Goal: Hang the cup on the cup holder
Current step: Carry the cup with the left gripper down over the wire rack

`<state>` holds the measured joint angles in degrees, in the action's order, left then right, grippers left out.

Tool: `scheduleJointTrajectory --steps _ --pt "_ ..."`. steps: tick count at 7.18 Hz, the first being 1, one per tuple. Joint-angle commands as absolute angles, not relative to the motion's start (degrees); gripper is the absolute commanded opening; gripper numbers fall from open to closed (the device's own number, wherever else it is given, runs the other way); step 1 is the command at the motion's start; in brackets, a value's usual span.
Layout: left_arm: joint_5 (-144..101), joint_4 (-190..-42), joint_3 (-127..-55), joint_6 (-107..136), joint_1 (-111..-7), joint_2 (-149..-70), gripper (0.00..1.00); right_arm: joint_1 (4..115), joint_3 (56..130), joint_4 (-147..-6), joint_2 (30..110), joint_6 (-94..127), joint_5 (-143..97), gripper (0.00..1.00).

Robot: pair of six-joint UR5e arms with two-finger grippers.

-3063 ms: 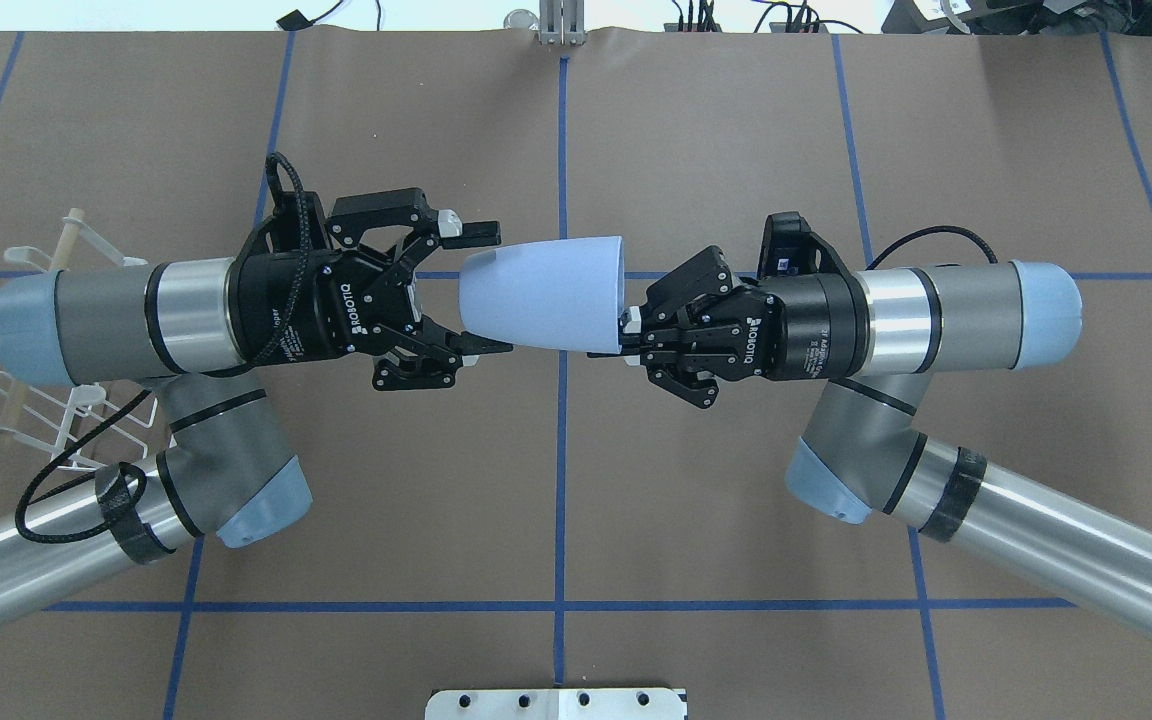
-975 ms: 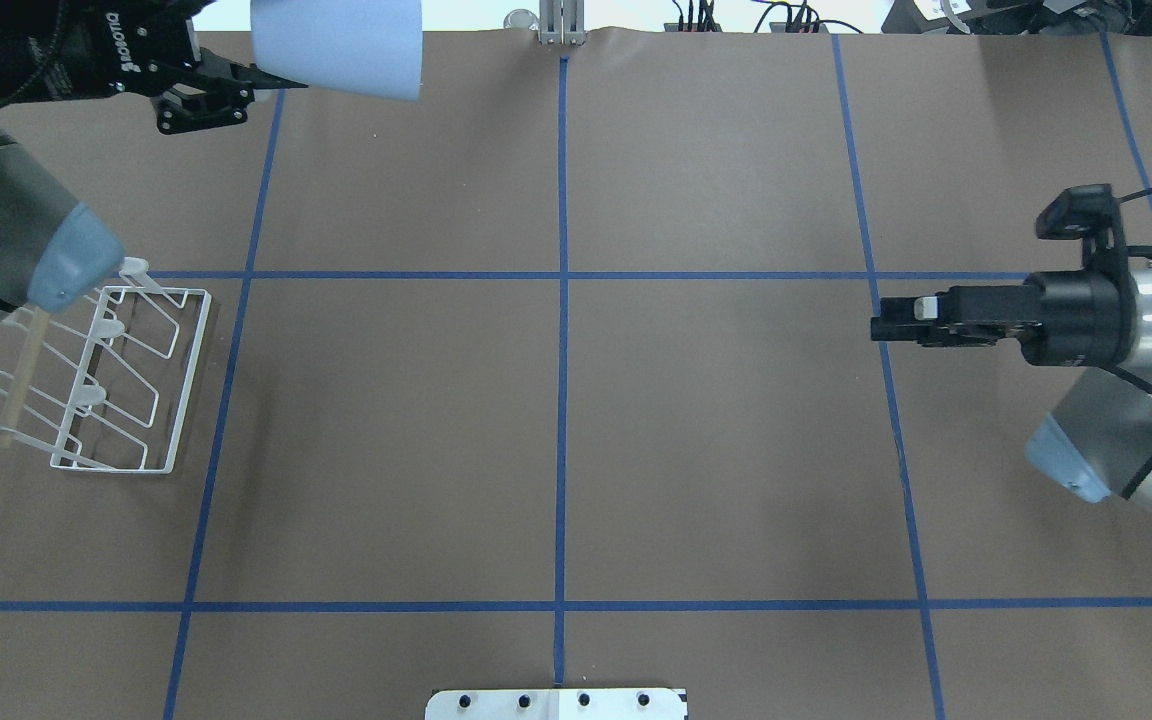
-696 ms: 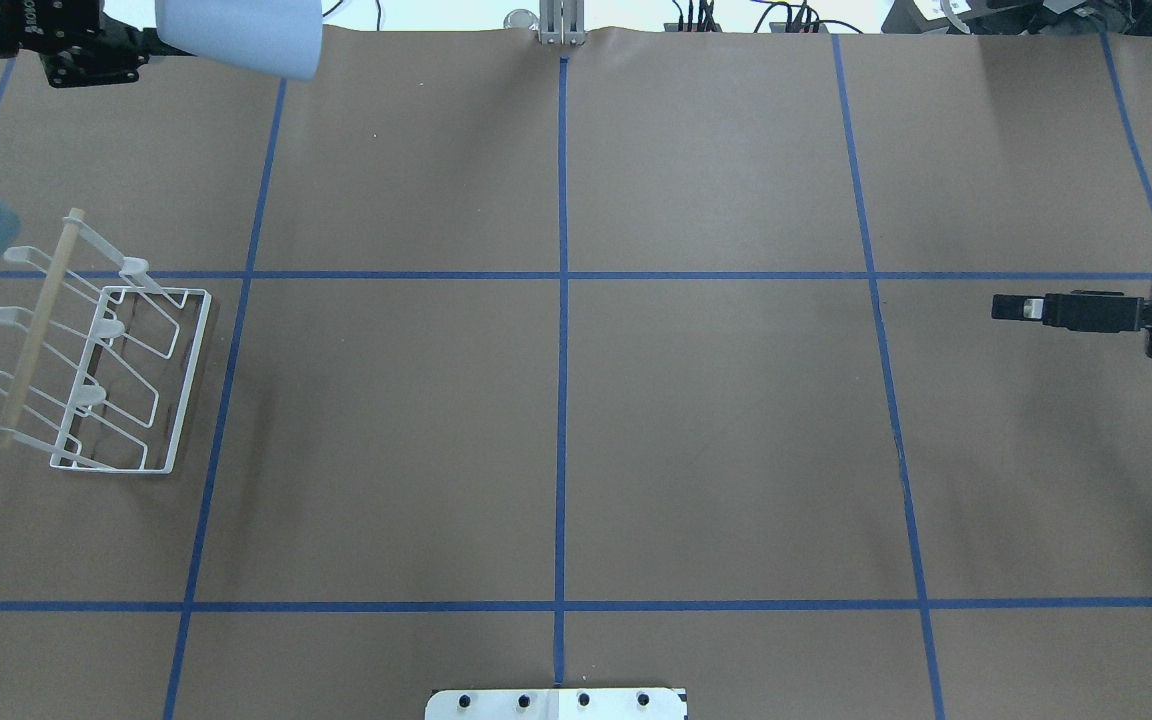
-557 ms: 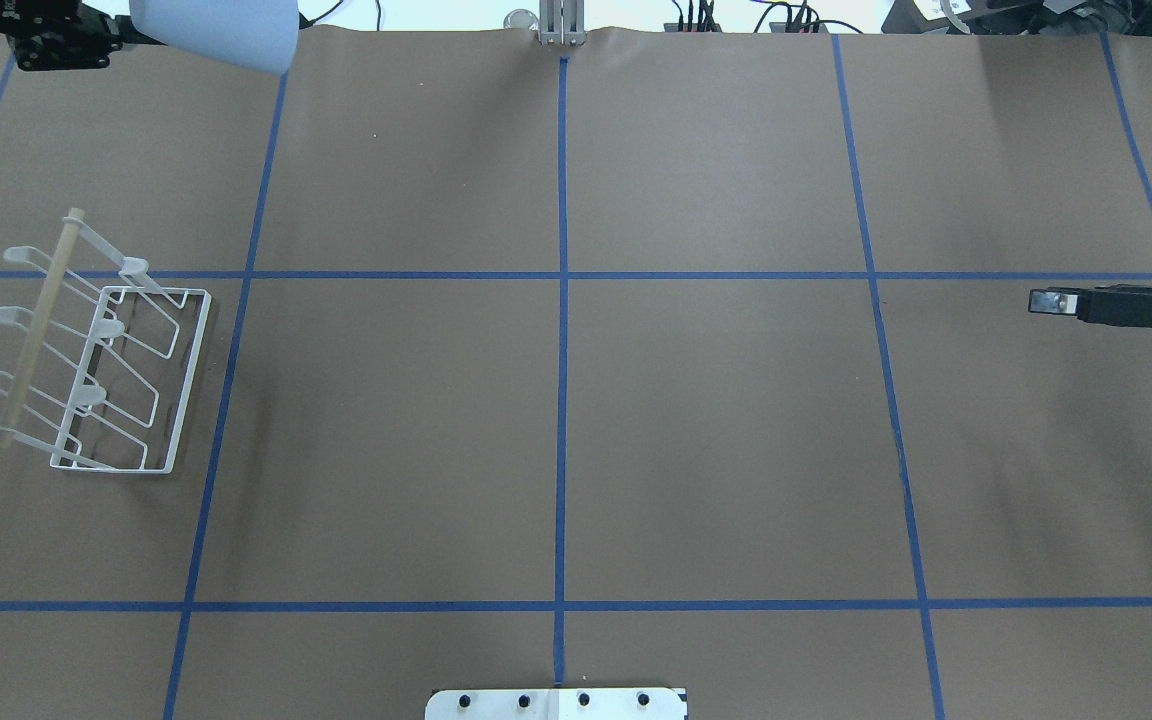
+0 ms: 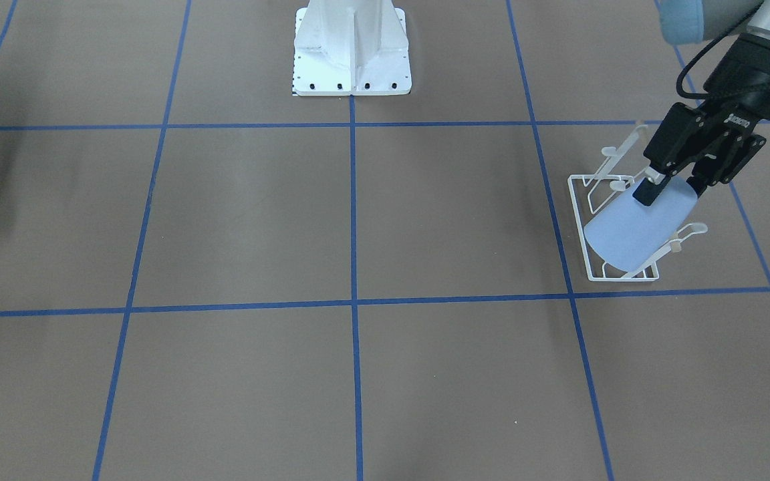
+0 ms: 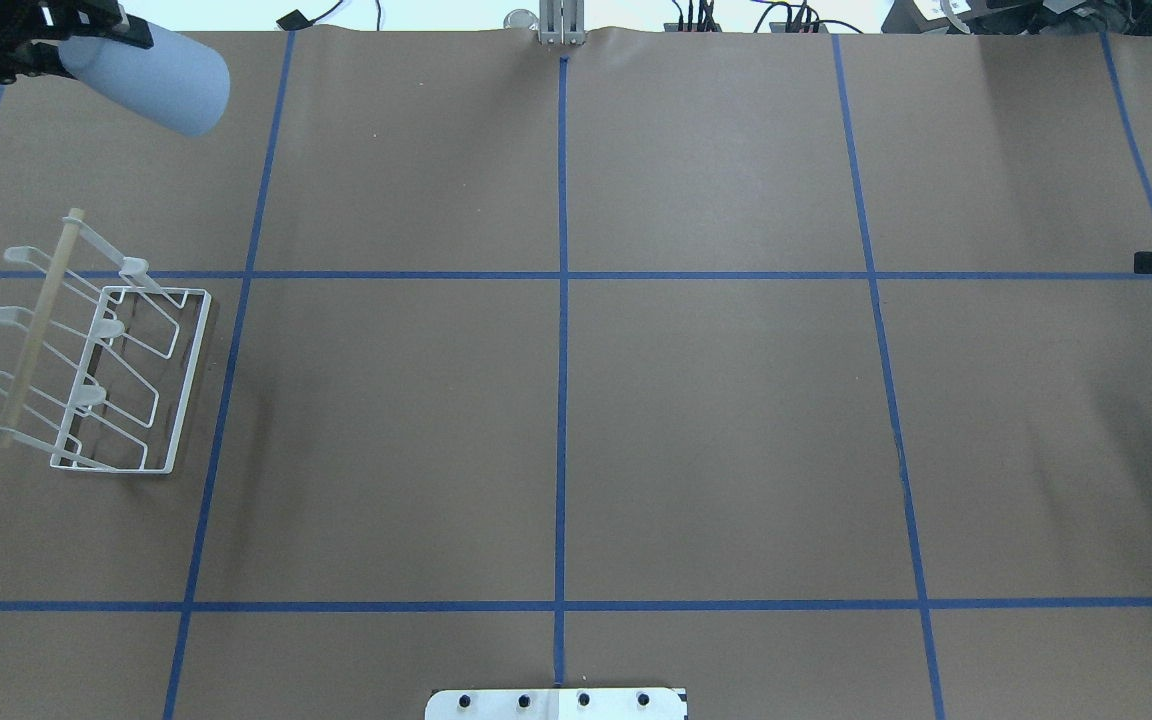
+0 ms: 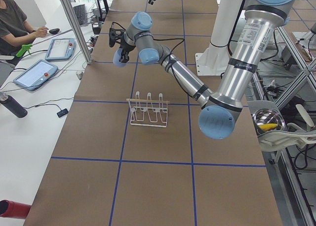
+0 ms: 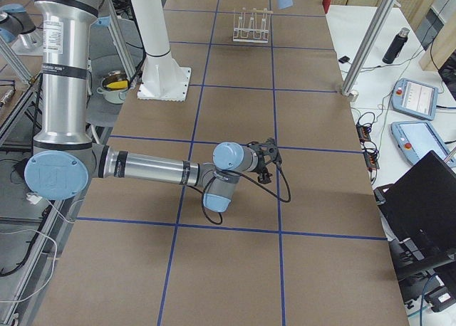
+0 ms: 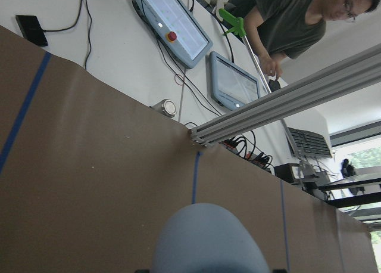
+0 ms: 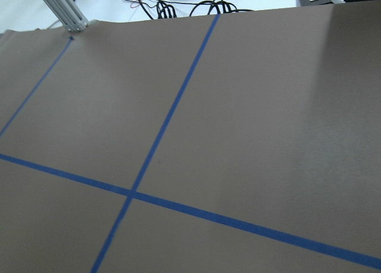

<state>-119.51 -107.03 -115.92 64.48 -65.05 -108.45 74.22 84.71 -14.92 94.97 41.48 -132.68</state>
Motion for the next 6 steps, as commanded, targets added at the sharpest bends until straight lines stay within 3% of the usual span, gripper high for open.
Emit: scheduleJointTrajectory --steps 1,3,5,6 --pt "-110.9 -84.9 -124.2 50.5 -60.4 -107.6 0.00 76.3 85.3 -27.3 94.5 32.8 -133.4 1.00" --pt "-112.7 -79.8 -122.8 47.6 -59.9 -107.8 0.00 76.8 88.4 -44.0 92.9 24.9 -134.3 1.00" --pt "-119.6 -79.9 -116.6 46.1 -59.6 -108.7 0.00 77.5 95.9 -66.5 90.2 15.5 -135.2 1.00" --pt "-122.2 -79.7 -114.4 46.1 -59.7 -109.9 0.00 78.2 98.5 -70.8 90.2 12.4 -135.1 1.00"
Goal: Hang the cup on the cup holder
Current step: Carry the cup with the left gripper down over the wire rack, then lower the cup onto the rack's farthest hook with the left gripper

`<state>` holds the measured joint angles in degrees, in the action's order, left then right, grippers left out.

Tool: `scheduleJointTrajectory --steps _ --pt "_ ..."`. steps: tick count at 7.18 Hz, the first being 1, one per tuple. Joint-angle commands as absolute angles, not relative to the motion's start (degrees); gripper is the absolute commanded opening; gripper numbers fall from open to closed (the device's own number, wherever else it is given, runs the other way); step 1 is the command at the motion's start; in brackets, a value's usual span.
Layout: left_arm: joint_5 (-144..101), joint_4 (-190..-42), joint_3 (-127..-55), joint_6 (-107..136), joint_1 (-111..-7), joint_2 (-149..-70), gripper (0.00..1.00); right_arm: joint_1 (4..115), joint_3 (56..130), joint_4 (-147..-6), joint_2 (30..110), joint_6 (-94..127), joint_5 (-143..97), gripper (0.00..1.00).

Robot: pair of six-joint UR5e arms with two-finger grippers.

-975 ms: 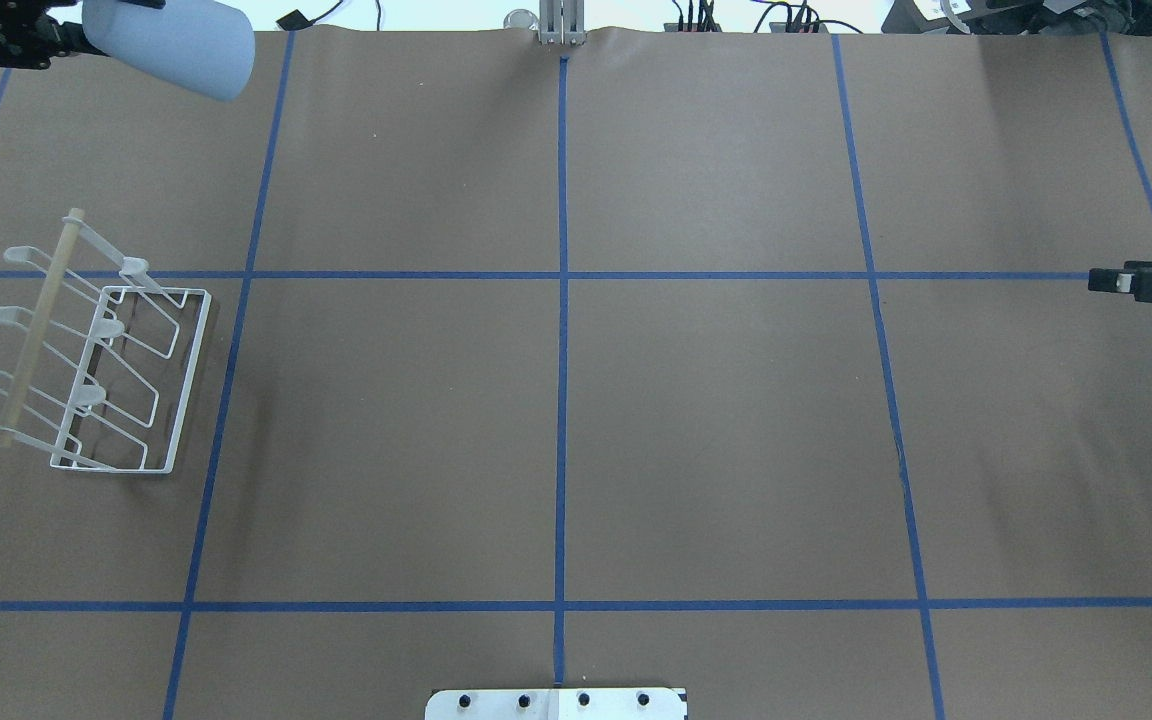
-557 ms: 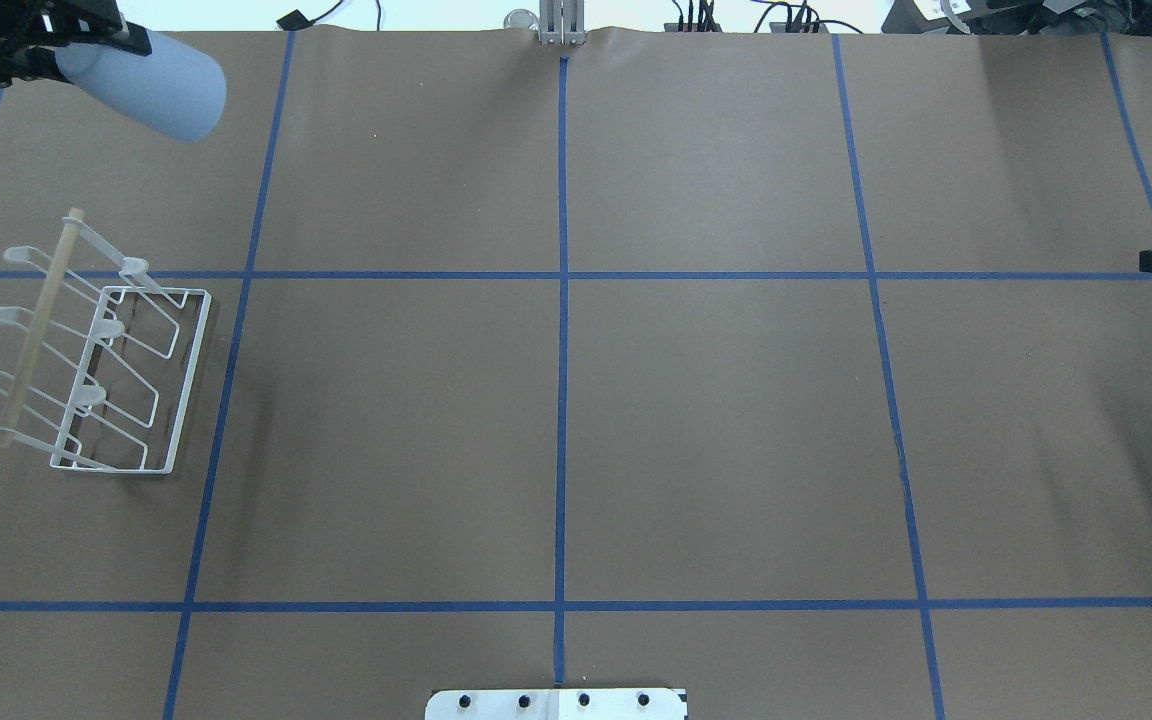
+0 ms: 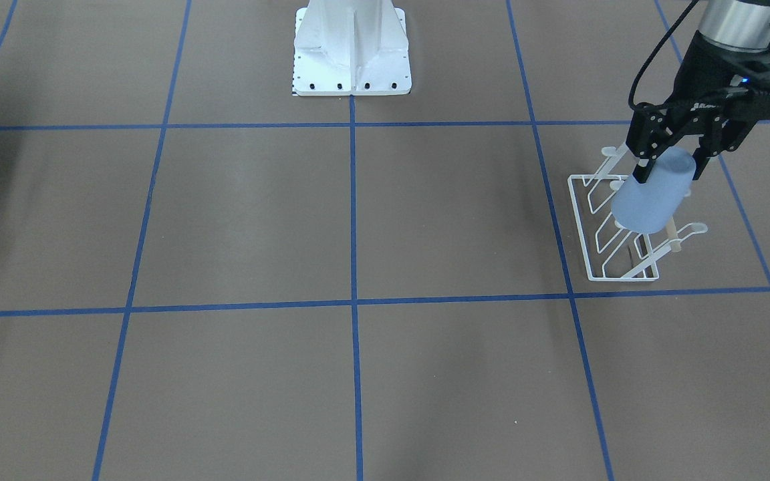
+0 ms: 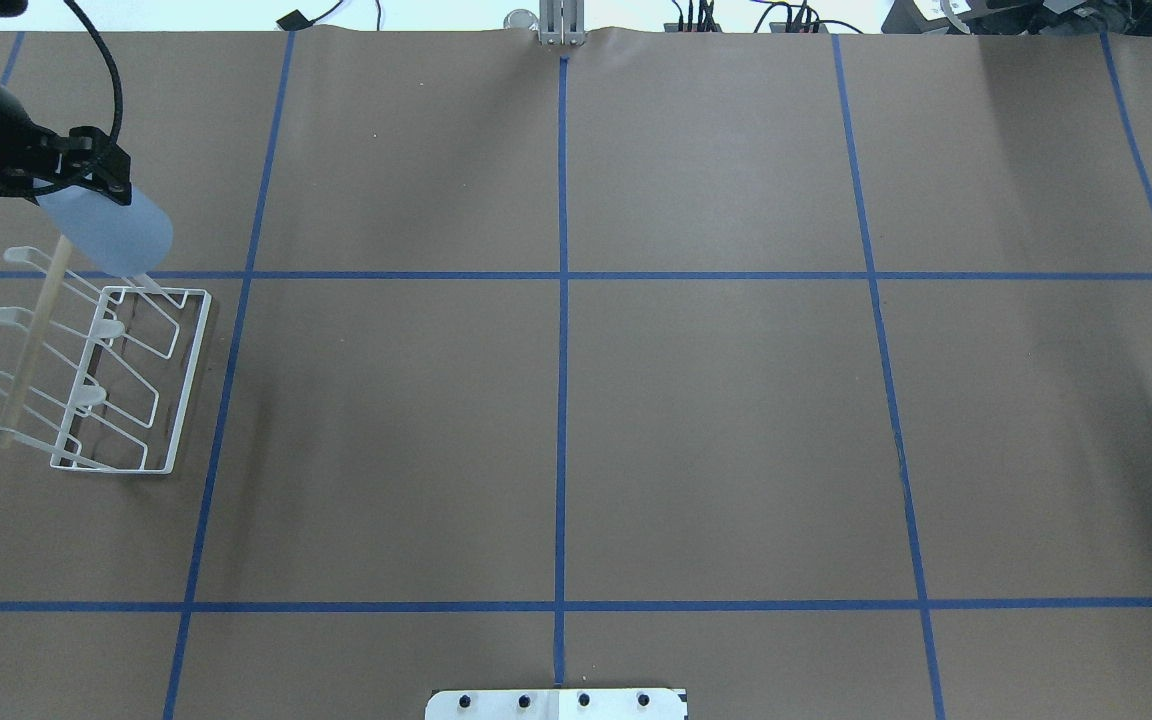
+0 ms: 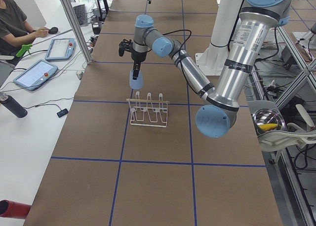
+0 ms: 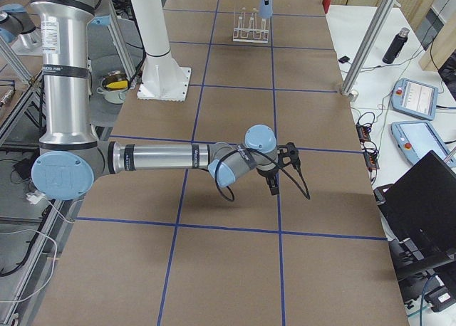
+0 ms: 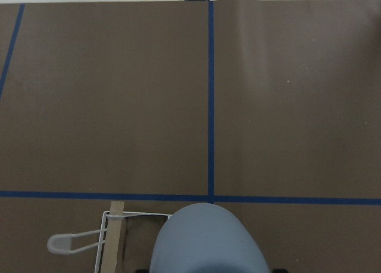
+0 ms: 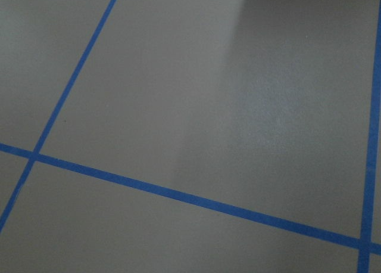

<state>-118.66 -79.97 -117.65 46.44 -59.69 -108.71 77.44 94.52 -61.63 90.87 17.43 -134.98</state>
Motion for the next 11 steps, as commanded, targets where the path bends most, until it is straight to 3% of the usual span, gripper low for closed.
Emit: scheduleJointTrajectory --steps 1,11 --pt "-122.0 -79.9 -114.3 46.0 -59.6 -109.3 0.00 78.2 99.2 -71.4 90.1 12.5 -135.1 1.00" --pt "-121.9 -82.0 -109.4 43.3 -59.5 -109.5 0.00 78.2 99.4 -71.4 90.9 12.7 -135.0 1.00"
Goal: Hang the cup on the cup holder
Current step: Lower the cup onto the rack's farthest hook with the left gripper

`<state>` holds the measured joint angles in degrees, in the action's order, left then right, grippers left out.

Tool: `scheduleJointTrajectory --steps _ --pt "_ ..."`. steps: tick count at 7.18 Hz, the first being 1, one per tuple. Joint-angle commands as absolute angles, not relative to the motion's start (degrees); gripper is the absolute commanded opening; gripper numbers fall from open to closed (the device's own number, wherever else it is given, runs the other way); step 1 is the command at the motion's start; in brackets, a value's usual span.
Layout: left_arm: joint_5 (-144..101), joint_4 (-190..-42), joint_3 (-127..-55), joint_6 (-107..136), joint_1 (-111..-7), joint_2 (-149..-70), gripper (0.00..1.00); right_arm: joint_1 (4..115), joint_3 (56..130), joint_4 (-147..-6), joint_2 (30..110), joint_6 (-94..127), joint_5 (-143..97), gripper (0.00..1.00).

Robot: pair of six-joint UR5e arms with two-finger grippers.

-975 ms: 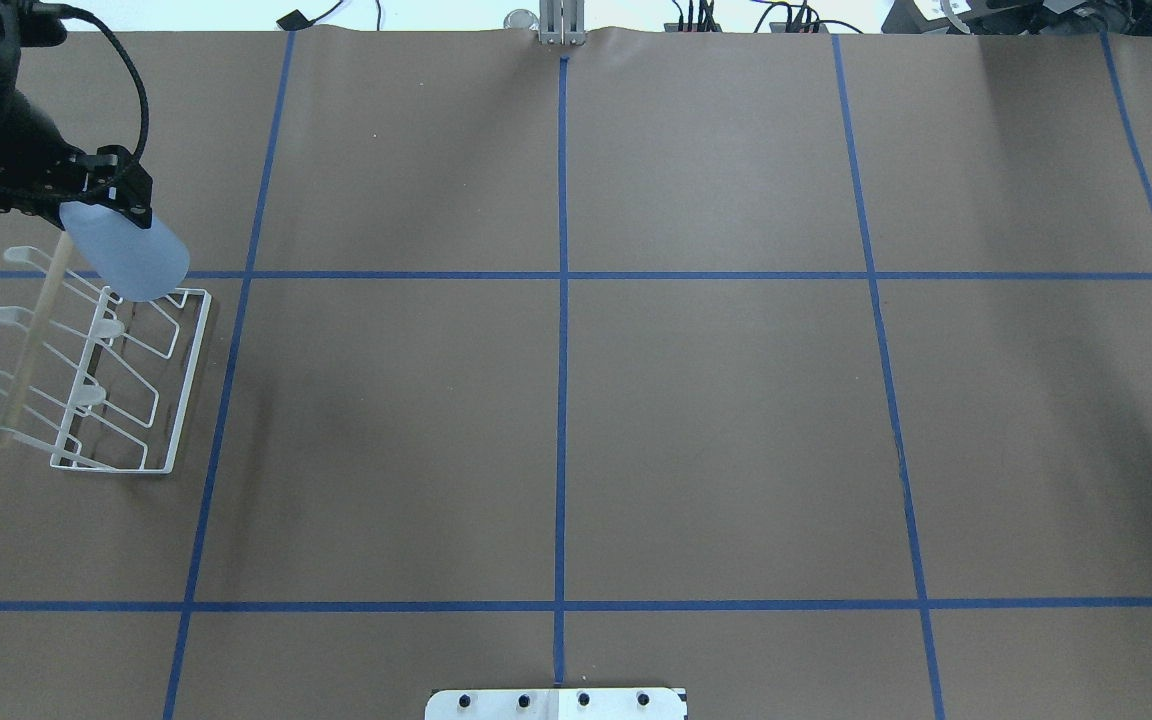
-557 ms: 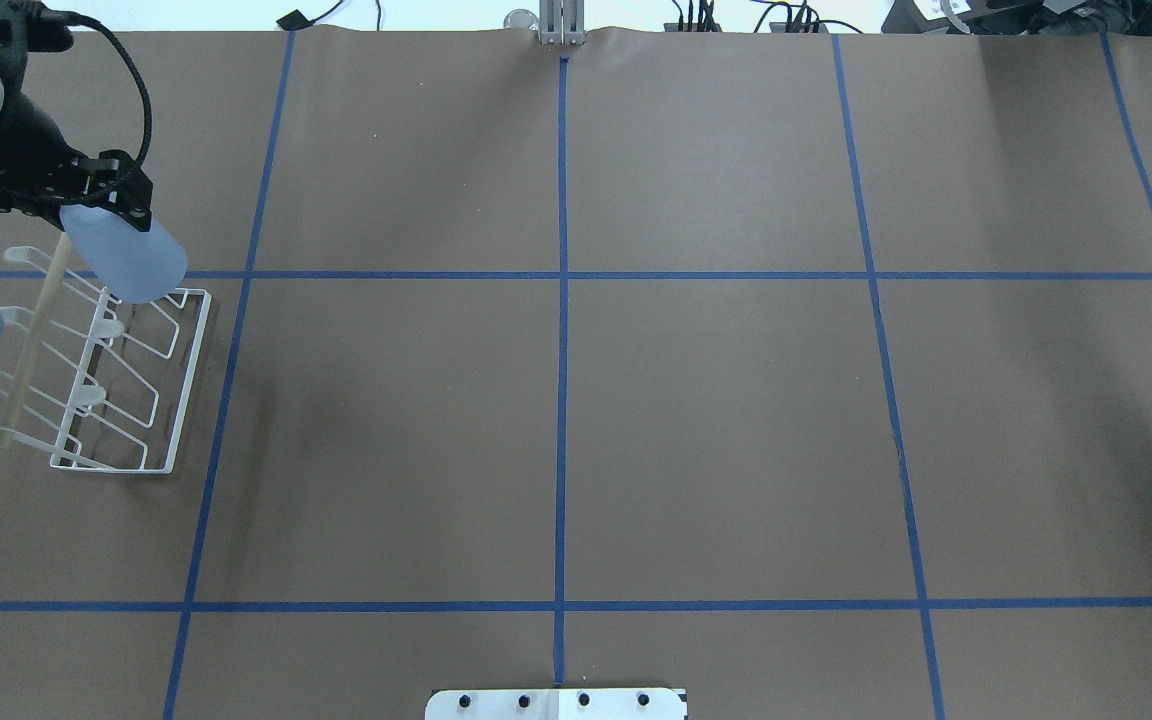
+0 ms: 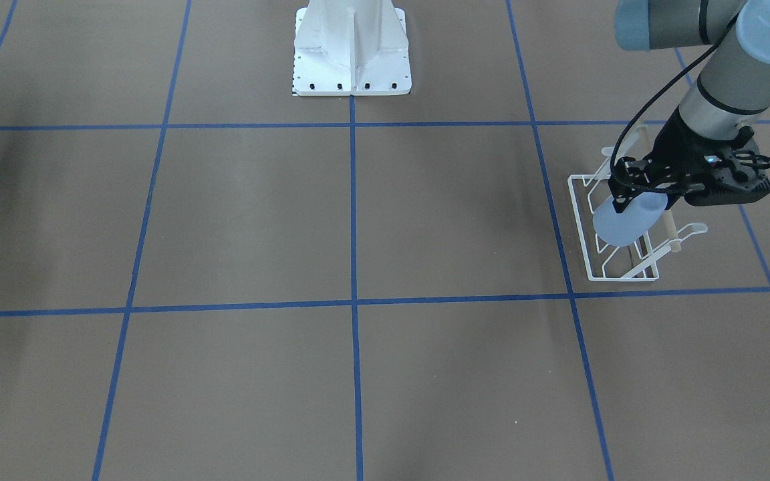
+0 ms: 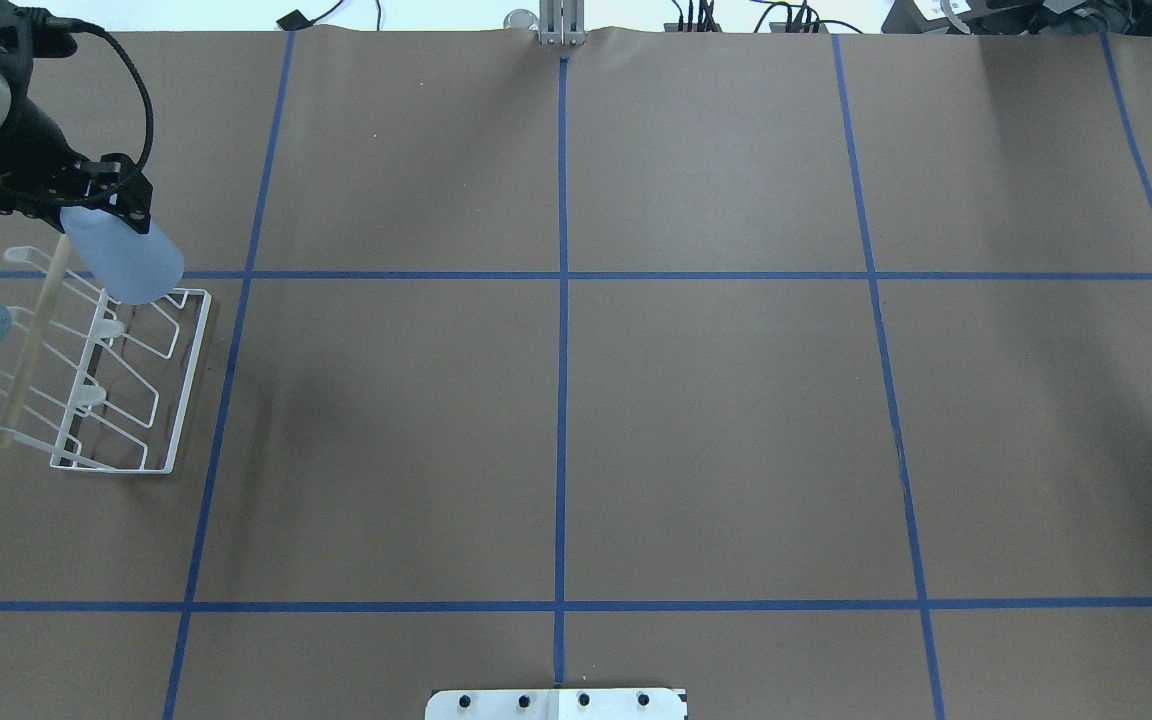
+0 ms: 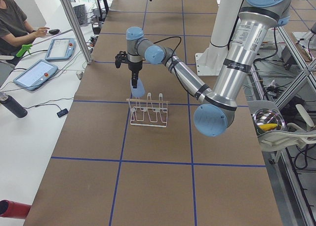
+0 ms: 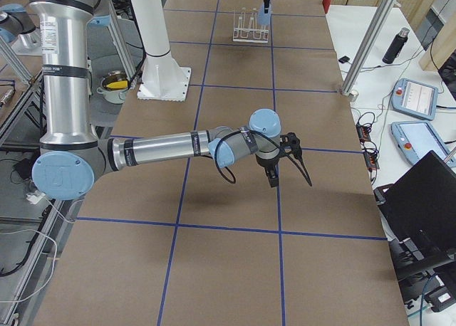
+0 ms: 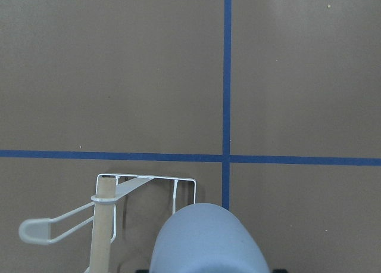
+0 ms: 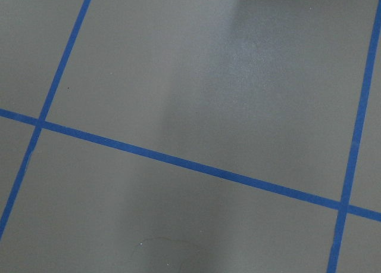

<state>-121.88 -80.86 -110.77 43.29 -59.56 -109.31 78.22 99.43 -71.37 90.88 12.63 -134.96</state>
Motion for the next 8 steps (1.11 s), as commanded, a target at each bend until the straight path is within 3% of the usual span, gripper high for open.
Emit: scheduleJointTrajectory --steps 1,5,6,7,8 --pt "-122.3 -84.6 -107.6 43.4 -59.6 -109.3 0.00 78.1 99.4 -71.4 90.8 12.7 -135.1 1.00" --pt "-122.7 -86.6 -104.1 43.5 -58.6 -109.3 0.00 77.6 99.3 -71.4 90.5 13.1 -135.5 1.00" --pt "-124.3 -86.6 -103.9 43.5 -58.6 -109.3 0.25 77.6 99.4 -71.4 90.5 13.2 -135.7 1.00" --pt "-124.5 -86.6 -104.0 43.5 -58.5 -109.3 0.69 77.6 99.3 -71.4 90.5 13.2 -136.0 1.00" --pt "-124.4 -86.6 -104.0 43.4 -58.4 -109.1 0.98 77.6 99.4 -71.4 90.5 13.1 -136.0 1.00"
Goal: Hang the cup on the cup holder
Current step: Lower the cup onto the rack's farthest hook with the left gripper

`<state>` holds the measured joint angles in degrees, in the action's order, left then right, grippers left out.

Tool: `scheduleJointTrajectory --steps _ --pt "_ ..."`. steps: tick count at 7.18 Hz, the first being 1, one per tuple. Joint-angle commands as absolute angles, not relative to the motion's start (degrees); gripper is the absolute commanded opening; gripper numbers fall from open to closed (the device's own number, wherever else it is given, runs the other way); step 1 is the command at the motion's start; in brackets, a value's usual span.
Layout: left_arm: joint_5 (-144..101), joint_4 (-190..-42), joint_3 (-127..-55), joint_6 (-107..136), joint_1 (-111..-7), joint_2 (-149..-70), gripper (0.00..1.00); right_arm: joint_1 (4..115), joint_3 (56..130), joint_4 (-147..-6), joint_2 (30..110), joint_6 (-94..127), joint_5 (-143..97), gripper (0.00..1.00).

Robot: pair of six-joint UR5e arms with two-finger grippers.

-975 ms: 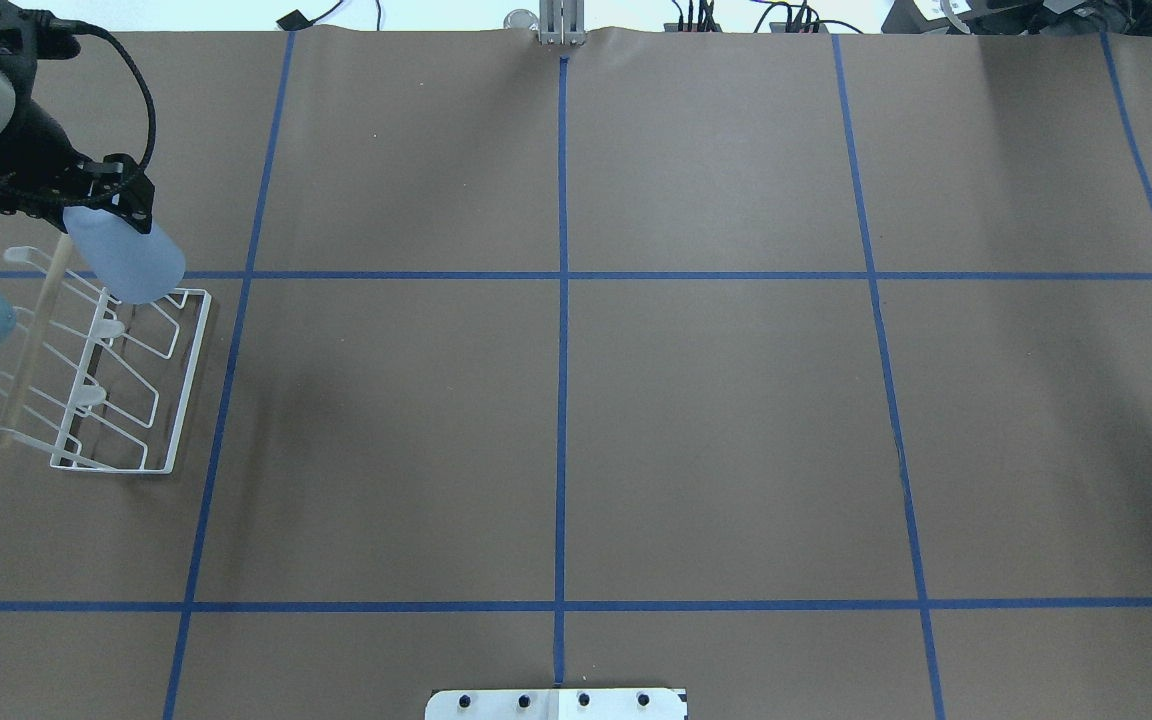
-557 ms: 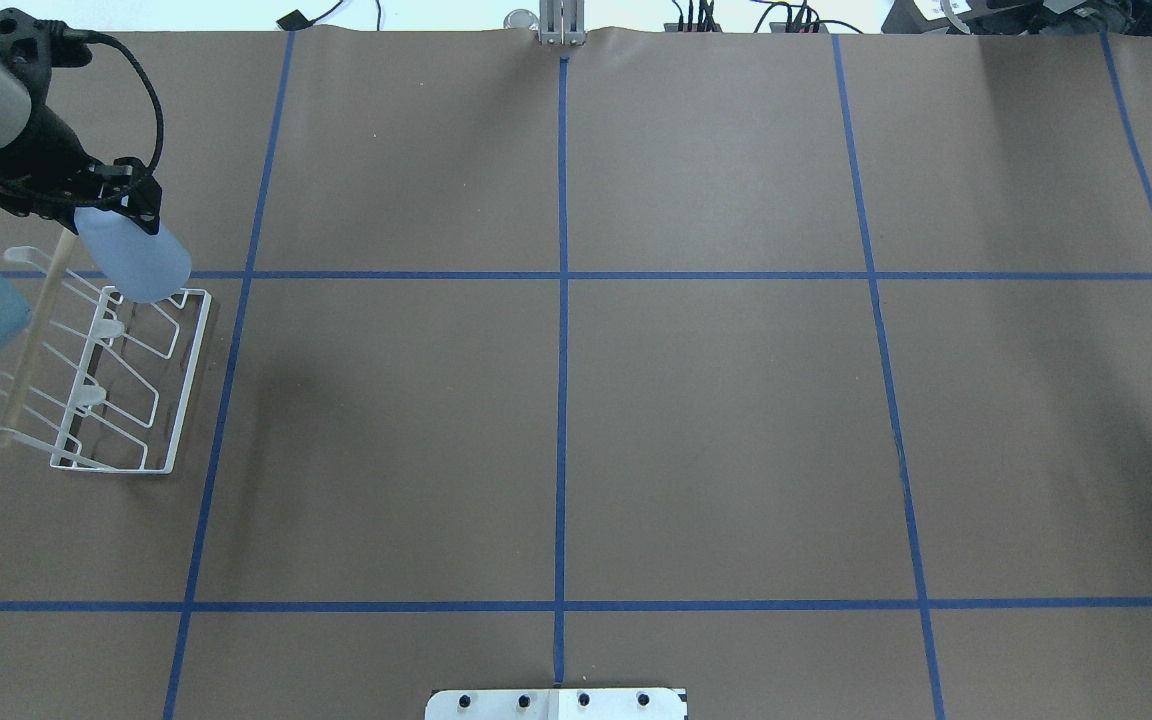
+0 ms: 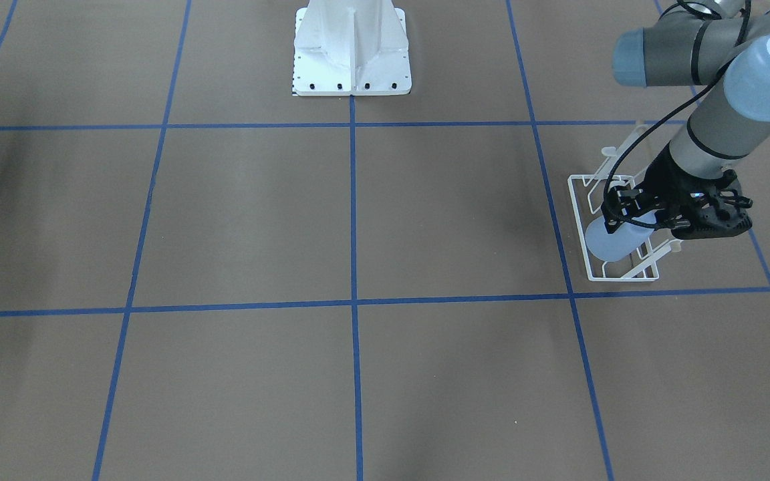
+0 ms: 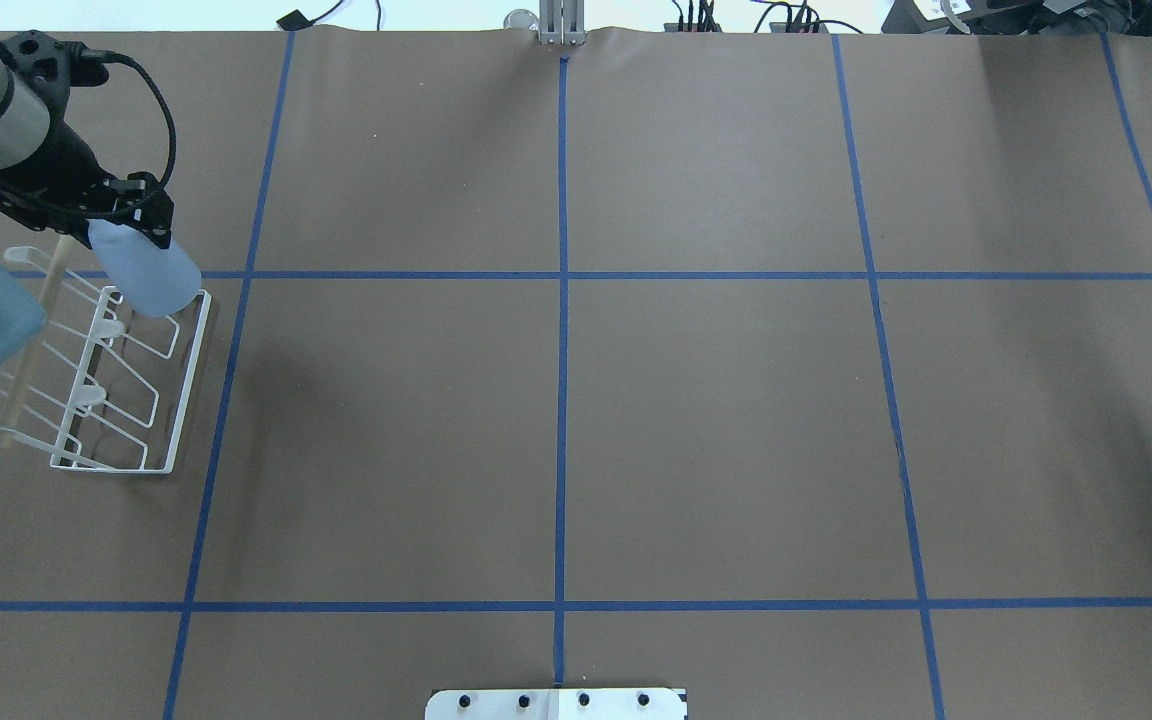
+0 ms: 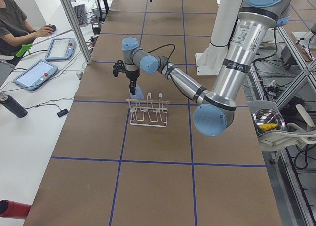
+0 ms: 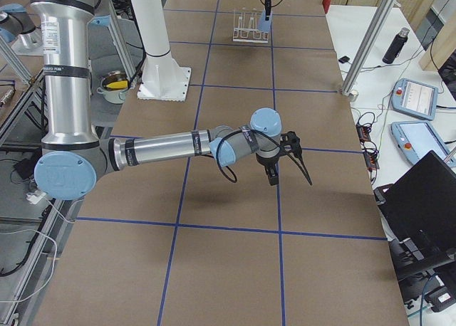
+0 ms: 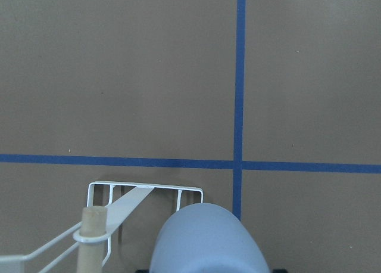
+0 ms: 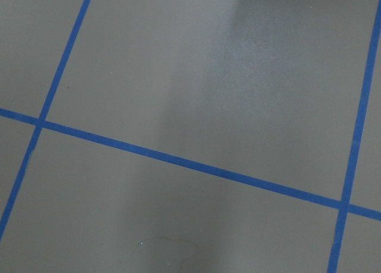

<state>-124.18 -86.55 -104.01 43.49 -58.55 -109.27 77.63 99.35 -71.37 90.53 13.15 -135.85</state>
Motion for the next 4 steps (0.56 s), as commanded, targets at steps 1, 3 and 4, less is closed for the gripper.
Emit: scheduleJointTrajectory --steps 1,3,4 --pt "-124.5 -87.1 -104.3 43.4 -58.2 -108.5 0.98 77.6 99.5 -71.4 90.6 13.1 -136.1 1.00" --pt "-124.5 -87.1 -105.7 43.3 -58.3 -108.3 0.98 77.6 99.7 -71.4 90.4 13.4 -136.1 1.00" --pt "-124.5 -86.4 -109.0 41.7 -58.8 -107.6 0.98 77.6 99.8 -71.6 90.3 14.0 -135.8 1.00"
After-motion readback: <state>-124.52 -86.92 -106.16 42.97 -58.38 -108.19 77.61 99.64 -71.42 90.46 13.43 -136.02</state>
